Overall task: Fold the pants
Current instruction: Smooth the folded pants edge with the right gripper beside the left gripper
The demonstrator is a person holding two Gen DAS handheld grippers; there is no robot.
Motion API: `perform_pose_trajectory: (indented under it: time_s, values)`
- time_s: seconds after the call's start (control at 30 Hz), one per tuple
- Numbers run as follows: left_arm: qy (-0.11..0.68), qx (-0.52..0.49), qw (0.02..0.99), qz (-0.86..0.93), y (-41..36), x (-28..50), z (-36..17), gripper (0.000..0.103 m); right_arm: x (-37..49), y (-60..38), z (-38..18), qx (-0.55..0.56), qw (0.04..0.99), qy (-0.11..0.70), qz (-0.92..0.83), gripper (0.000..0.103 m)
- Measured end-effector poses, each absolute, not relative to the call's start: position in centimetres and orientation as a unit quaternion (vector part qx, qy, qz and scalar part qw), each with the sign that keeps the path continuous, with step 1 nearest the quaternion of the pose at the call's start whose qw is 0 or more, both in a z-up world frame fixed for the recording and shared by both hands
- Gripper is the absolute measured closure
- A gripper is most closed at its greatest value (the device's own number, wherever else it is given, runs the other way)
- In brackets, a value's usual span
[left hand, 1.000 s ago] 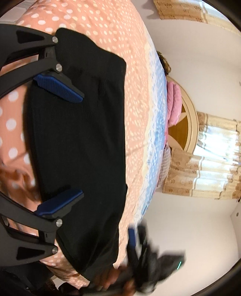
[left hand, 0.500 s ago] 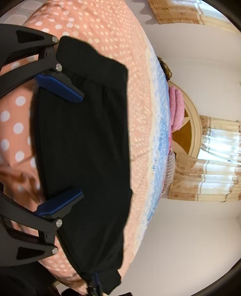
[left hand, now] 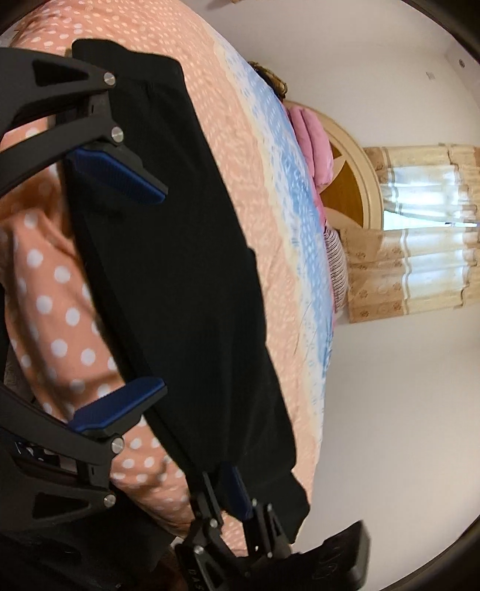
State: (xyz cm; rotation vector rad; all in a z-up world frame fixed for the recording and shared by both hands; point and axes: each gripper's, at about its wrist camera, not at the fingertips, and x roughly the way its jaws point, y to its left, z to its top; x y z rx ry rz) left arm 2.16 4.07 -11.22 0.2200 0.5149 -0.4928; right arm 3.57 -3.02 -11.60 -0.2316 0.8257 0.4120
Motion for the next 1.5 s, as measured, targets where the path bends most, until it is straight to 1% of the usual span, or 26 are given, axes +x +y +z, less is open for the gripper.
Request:
perform_pose_trajectory:
  time_s: [0.2,0.27,0.3,0.33,0.37,0.5,0.67,0.77,0.9,0.93,0.97,1.03,1.07,1.13,1.23,1.3,1.5]
  values:
    - [0.268,0.079,0.93,-0.238,4.8,2.6,-11.4,0.006,4.8,-1.2,-12.9,-0.135,0.877,0.413,0.205,0.065]
    - [0.27,0.068,0.93,-0.238,5.2,2.7,-11.4,0.006,4.9,-1.1,-12.9,-0.128,0.88,0.412,0.198,0.081]
    - [0.27,0.065,0.931,-0.239,5.3,2.7,-11.4,0.006,5.0,-1.3,-12.8,-0.117,0.879,0.415,0.202,0.086]
    - [0.269,0.061,0.931,-0.239,5.4,2.6,-11.2,0.006,5.1,-1.5,-12.6,-0.105,0.878,0.419,0.207,0.096]
    - [0.268,0.06,0.931,-0.239,5.4,2.5,-11.2,0.006,5.0,-1.7,-12.3,-0.096,0.879,0.419,0.208,0.099]
    - [0.263,0.054,0.934,-0.238,5.6,2.5,-10.7,0.006,3.9,-1.3,-11.4,-0.099,0.877,0.416,0.219,0.1]
    - [0.268,0.047,0.93,-0.248,5.2,2.6,-10.9,0.006,3.9,-0.9,-13.3,-0.116,0.87,0.429,0.214,0.1]
    - [0.268,0.051,0.929,-0.249,4.5,3.0,-11.0,0.006,3.8,-1.1,-13.0,-0.11,0.869,0.43,0.22,0.099]
    - [0.265,0.053,0.929,-0.252,3.8,3.6,-10.8,0.006,3.6,-1.8,-12.2,-0.111,0.871,0.427,0.216,0.095]
    - [0.27,0.055,0.928,-0.252,3.5,3.9,-10.9,0.006,3.4,-2.3,-11.8,-0.106,0.877,0.42,0.208,0.087]
    - [0.278,0.057,0.925,-0.254,3.2,4.2,-11.2,0.006,3.3,-2.7,-11.6,-0.1,0.881,0.416,0.203,0.072]
    - [0.301,0.064,0.916,-0.258,2.7,4.5,-12.0,0.006,3.1,-4.1,-11.3,-0.075,0.888,0.411,0.192,0.056]
    - [0.311,0.073,0.912,-0.256,2.4,4.4,-12.5,0.005,3.1,-5.1,-11.2,-0.06,0.892,0.41,0.181,0.056]
    - [0.307,0.101,0.911,-0.256,2.0,3.6,-13.1,0.0,3.3,-6.5,-11.5,-0.042,0.894,0.417,0.158,0.056]
    - [0.313,0.098,0.908,-0.26,2.3,3.5,-13.0,0.0,3.9,-8.5,-12.6,-0.015,0.89,0.437,0.132,0.056]
    - [0.314,0.095,0.909,-0.255,2.3,3.4,-12.7,0.0,3.7,-9.2,-12.4,0.003,0.892,0.429,0.144,0.056]
    - [0.281,0.079,0.924,-0.247,2.0,3.1,-10.4,0.0,2.8,-10.8,-10.8,-0.033,0.902,0.421,0.092,0.055]
